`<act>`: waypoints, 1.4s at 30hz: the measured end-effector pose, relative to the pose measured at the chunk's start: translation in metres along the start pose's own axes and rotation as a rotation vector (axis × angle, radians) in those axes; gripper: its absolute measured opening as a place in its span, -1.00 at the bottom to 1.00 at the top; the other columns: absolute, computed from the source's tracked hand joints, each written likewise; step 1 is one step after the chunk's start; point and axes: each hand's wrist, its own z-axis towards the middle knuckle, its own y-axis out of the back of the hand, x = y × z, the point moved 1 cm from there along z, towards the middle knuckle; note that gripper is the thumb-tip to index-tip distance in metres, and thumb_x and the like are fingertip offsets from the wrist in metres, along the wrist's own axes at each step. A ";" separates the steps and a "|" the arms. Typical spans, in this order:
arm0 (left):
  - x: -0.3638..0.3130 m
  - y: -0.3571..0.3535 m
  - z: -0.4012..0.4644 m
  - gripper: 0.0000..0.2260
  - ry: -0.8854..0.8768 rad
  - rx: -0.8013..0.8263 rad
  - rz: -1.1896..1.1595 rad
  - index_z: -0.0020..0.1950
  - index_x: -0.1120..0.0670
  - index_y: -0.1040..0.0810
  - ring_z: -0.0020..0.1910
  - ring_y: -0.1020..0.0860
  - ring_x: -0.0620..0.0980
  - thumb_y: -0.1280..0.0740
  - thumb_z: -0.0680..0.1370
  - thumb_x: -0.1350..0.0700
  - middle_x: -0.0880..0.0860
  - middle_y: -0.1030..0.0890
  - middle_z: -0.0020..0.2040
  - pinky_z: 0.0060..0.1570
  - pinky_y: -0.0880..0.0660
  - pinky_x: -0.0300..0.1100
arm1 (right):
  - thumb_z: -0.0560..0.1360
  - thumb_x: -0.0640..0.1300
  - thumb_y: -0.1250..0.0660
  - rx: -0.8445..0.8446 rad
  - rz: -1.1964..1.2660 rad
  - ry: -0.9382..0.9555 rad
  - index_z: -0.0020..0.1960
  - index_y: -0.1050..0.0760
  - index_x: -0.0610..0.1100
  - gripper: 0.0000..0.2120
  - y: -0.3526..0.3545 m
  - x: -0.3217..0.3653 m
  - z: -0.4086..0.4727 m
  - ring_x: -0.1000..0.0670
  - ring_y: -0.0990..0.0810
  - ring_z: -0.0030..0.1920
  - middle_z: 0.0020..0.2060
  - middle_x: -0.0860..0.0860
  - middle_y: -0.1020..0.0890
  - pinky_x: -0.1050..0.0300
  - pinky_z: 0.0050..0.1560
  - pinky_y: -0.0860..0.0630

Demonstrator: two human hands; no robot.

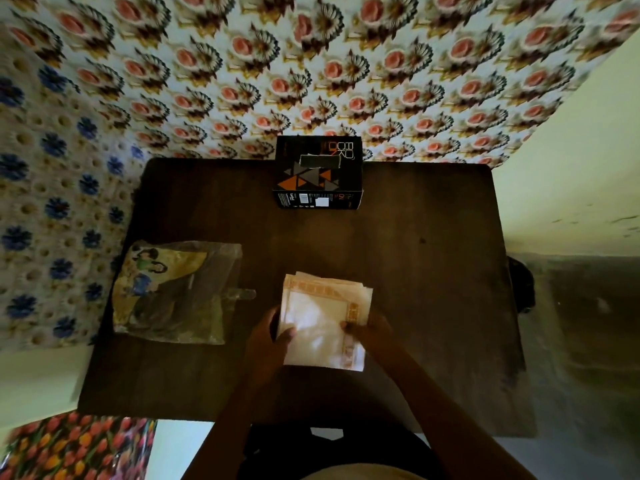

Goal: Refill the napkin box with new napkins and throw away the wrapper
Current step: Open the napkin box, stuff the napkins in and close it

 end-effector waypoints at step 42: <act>-0.150 0.035 0.129 -0.41 -0.551 -0.148 0.292 0.62 -0.03 -0.21 0.51 -0.36 0.10 -0.33 0.63 -0.05 0.09 -0.34 0.54 0.34 -0.39 -0.08 | 0.66 0.05 -0.18 -0.046 -0.037 0.121 0.51 -0.26 0.03 -0.56 0.056 0.118 0.114 -0.12 -0.58 0.25 0.23 -0.03 -0.57 -0.03 0.06 -0.61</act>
